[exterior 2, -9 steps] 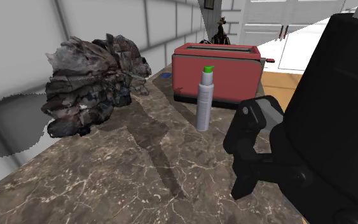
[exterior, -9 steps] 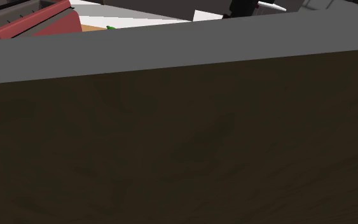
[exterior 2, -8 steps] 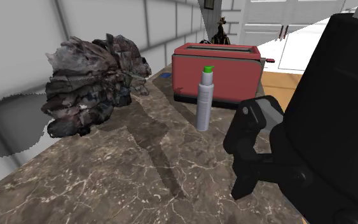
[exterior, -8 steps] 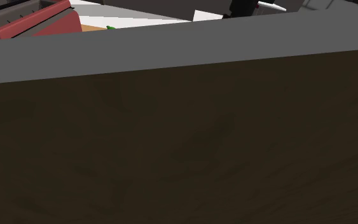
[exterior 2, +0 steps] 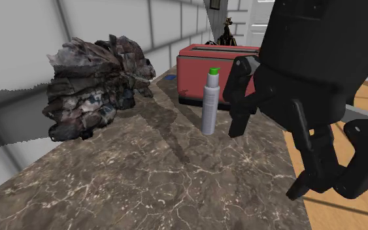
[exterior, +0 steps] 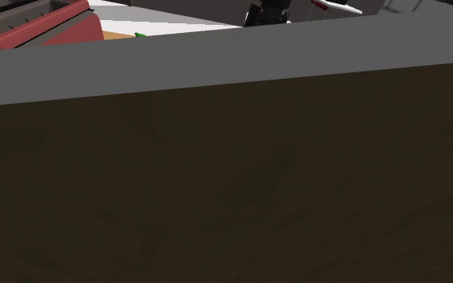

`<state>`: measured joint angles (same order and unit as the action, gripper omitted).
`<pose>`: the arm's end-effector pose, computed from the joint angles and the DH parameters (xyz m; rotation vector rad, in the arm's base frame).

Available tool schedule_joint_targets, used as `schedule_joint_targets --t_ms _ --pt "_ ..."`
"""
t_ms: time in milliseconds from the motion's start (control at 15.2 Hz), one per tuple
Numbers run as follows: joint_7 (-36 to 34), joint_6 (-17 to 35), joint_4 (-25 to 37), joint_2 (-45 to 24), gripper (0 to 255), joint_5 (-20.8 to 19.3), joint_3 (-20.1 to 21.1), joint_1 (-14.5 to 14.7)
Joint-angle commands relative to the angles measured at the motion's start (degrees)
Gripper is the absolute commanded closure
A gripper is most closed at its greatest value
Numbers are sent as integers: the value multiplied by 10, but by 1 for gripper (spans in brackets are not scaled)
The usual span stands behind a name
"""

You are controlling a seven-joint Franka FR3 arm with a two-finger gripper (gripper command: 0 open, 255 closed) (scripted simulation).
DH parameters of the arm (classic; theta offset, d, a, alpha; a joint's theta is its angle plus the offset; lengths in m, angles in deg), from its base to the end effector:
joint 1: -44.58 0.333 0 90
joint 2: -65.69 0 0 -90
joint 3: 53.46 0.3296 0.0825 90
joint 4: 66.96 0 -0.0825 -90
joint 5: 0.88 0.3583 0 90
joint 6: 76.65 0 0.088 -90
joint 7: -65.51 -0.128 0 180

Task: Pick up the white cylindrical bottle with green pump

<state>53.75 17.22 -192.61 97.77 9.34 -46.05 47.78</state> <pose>0.3362 0.0958 0.5871 -3.0326 0.0781 0.0278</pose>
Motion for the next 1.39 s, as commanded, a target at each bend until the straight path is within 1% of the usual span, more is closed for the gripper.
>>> schedule_joint_targets --t_ms 0,396,792,990,1122,1320 --pt "-16 -5 42 -39 0 7 17 8" --pt "-59 -21 169 -156 0 11 62 26" --pt "-109 -54 326 -287 0 -5 106 50" --pt "-138 -80 421 -362 0 -23 126 69" --pt "-158 -103 496 -417 0 -39 138 86" --pt "-187 -153 636 -514 0 -70 152 124"
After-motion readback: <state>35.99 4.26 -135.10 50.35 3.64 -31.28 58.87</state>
